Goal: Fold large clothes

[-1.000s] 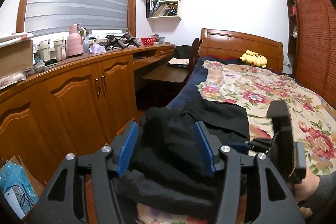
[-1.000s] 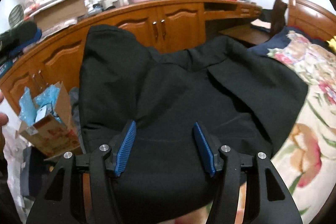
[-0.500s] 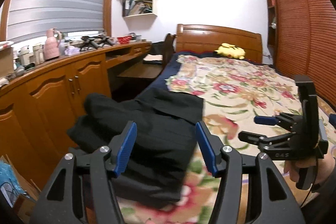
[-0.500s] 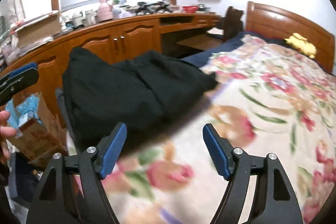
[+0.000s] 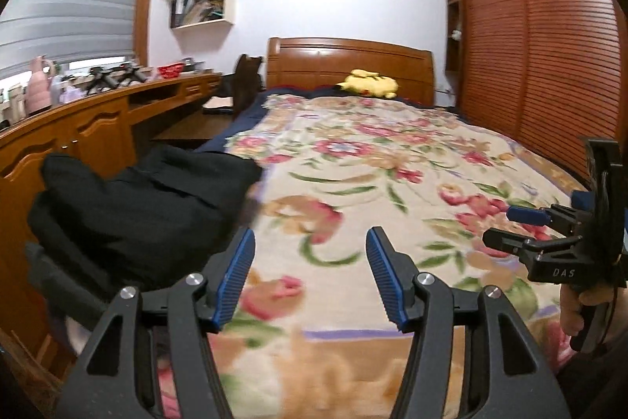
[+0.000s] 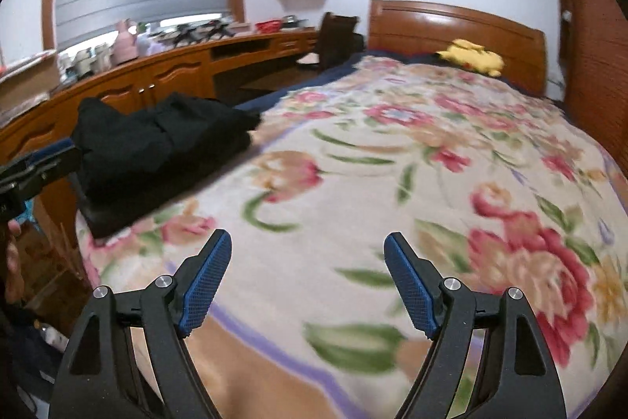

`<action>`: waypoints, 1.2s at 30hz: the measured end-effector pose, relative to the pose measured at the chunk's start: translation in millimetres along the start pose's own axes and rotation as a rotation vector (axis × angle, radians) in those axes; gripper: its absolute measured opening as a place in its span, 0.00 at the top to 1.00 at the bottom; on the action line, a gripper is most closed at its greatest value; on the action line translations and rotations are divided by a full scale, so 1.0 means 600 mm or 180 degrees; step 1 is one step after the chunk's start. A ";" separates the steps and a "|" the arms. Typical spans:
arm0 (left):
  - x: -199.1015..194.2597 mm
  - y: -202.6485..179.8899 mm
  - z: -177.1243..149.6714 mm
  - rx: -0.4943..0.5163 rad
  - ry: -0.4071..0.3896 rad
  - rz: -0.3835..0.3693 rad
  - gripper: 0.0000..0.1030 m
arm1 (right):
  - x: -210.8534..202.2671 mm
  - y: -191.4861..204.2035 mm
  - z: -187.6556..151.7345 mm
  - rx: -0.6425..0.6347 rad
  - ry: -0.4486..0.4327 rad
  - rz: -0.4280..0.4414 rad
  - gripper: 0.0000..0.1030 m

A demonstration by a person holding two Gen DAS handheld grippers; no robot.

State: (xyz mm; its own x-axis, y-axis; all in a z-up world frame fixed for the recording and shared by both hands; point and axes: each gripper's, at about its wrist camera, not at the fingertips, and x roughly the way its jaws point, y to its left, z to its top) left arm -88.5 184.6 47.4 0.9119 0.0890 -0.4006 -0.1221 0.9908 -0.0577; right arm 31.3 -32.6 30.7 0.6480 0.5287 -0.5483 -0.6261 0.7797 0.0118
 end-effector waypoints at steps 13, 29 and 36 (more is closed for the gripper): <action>0.070 -0.166 -0.033 0.0143 0.0160 -0.0179 0.44 | -0.048 -0.138 -0.087 0.0153 -0.0110 -0.0528 0.21; 0.106 -0.281 -0.014 0.0143 0.0096 -0.0197 0.44 | -0.151 -0.229 -0.110 0.0266 -0.0581 -0.0973 0.21; 0.088 -0.305 -0.004 0.0141 0.0053 -0.0224 0.44 | -0.180 -0.248 -0.109 0.0351 -0.0729 -0.1017 0.21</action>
State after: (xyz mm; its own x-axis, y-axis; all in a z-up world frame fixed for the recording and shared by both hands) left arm -19.1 7.5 34.4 0.9110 0.0178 -0.4121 -0.0403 0.9981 -0.0459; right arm 26.2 -227.4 33.4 0.8901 0.3053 -0.3385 -0.3354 0.9415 -0.0327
